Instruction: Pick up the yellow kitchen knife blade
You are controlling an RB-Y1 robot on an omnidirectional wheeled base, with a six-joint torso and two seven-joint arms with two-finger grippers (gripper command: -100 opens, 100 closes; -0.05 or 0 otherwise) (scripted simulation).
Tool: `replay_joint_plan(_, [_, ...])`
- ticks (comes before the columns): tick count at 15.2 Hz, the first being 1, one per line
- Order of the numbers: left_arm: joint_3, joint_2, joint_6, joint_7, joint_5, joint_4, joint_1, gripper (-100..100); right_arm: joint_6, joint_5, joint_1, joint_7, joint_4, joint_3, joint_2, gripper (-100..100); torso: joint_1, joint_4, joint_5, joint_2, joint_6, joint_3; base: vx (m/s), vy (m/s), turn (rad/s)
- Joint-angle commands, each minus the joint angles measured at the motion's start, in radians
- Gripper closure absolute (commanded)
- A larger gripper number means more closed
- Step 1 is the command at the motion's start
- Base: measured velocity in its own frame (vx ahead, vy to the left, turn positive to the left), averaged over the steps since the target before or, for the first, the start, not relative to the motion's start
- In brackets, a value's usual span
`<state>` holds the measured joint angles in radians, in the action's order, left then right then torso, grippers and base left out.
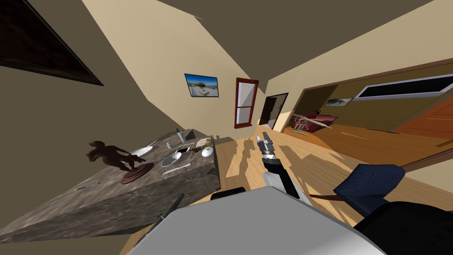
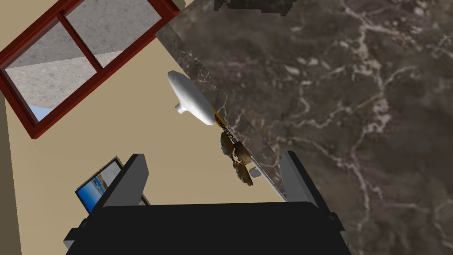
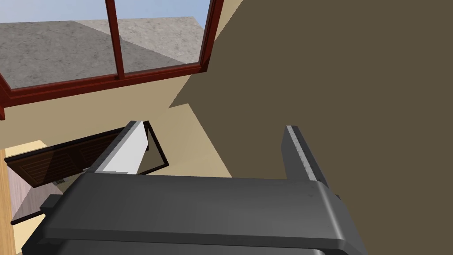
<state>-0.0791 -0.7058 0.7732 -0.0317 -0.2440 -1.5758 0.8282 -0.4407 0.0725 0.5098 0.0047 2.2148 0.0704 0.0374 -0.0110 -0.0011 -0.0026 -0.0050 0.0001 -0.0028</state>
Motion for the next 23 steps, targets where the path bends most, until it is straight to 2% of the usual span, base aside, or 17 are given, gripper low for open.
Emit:
replay_joint_plan(1, [-0.006,-0.022,0.024,-0.007,-0.027,0.05,0.008,-100,0.0,0.0,0.0,0.0,0.0,0.0,0.0,0,0.0,0.0,0.0,0.0,0.0,0.0,0.103,-0.177,-0.036])
replay_joint_plan(2, [-0.006,-0.022,0.024,-0.007,-0.027,0.075,0.008,-100,0.0,0.0,0.0,0.0,0.0,0.0,0.0,0,-0.001,0.0,0.0,-0.001,0.0,-0.001,0.075,-0.139,-0.012])
replay_joint_plan(3, [-0.006,-0.022,0.024,-0.007,-0.027,0.079,0.008,-100,0.0,0.0,0.0,0.0,0.0,0.0,0.0,0,0.0,0.0,0.0,-0.001,0.0,-0.001,0.036,-0.079,0.009])
replay_joint_plan(4, [-0.008,-0.061,0.048,-0.022,-0.06,0.11,0.027,-100,0.0,0.0,0.0,0.0,0.0,0.0,0.0,0,0.003,0.0,0.0,0.001,0.0,0.0,0.065,-0.092,-0.045])
replay_joint_plan(6, [-0.008,-0.061,0.048,-0.022,-0.06,0.147,0.027,-100,0.0,0.0,0.0,0.0,0.0,0.0,0.0,0,0.003,0.0,0.001,-0.001,0.0,0.0,0.079,-0.114,-0.038])
replay_joint_plan(7, [-0.008,-0.099,0.071,-0.037,-0.094,0.17,0.046,-100,0.0,0.0,0.0,0.0,0.0,0.0,0.0,0,0.003,0.0,0.001,0.0,0.0,0.0,0.097,-0.139,-0.053])
replay_joint_plan(9, [-0.008,-0.099,0.071,-0.037,-0.094,0.216,0.046,-100,0.0,0.0,0.0,0.0,0.0,0.0,0.0,0,0.0,-0.001,0.0,-0.002,0.0,-0.001,0.097,-0.155,-0.036])
replay_joint_plan(10, [-0.008,-0.136,0.095,-0.052,-0.129,0.248,0.064,-100,0.0,0.0,0.0,0.0,0.0,0.0,0.0,0,0.0,0.0,0.0,-0.002,0.0,-0.001,0.101,-0.17,-0.064])
replay_joint_plan(11, [-0.008,-0.136,0.095,-0.052,-0.129,0.284,0.064,-100,0.0,0.0,0.0,0.0,0.0,0.0,0.0,0,-0.001,0.0,0.0,-0.002,0.0,-0.001,0.121,-0.167,-0.065])
replay_joint_plan(12, [-0.008,-0.136,0.095,-0.052,-0.129,0.284,0.064,-100,0.0,0.0,0.0,0.0,0.0,0.0,0.0,0,-0.001,-0.001,0.0,-0.003,0.0,-0.002,0.039,-0.076,0.146])
replay_joint_plan(13, [-0.006,-0.171,0.118,-0.067,-0.163,0.336,0.082,-100,0.0,0.0,0.0,0.0,0.0,0.0,0.0,0,0.002,0.0,0.0,0.0,-0.001,0.0,0.033,-0.087,0.086])
replay_joint_plan(19, [-0.006,-0.171,0.118,-0.067,-0.163,0.352,0.082,-100,0.0,0.0,0.0,0.0,0.0,0.0,0.0,0,0.009,0.001,0.002,0.004,0.0,0.002,0.012,-0.037,0.006])
replay_joint_plan(20, [-0.004,-0.204,0.14,-0.081,-0.197,0.401,0.099,-100,0.0,0.0,0.0,0.0,0.0,0.0,0.0,0,0.01,0.001,0.002,0.004,0.0,0.002,0.032,-0.063,0.01])
replay_joint_plan(22, [-0.004,-0.204,0.14,-0.081,-0.197,0.418,0.099,-100,0.0,0.0,0.0,0.0,0.0,0.0,0.0,0,0.005,0.001,0.001,0.001,0.001,0.001,0.12,-0.131,-0.227])
replay_joint_plan(23, [0.0,-0.236,0.161,-0.095,-0.231,0.473,0.115,-100,0.0,0.0,0.0,0.0,0.0,0.0,0.0,0,0.003,0.0,0.001,-0.003,0.002,-0.001,0.258,-0.172,-0.221])
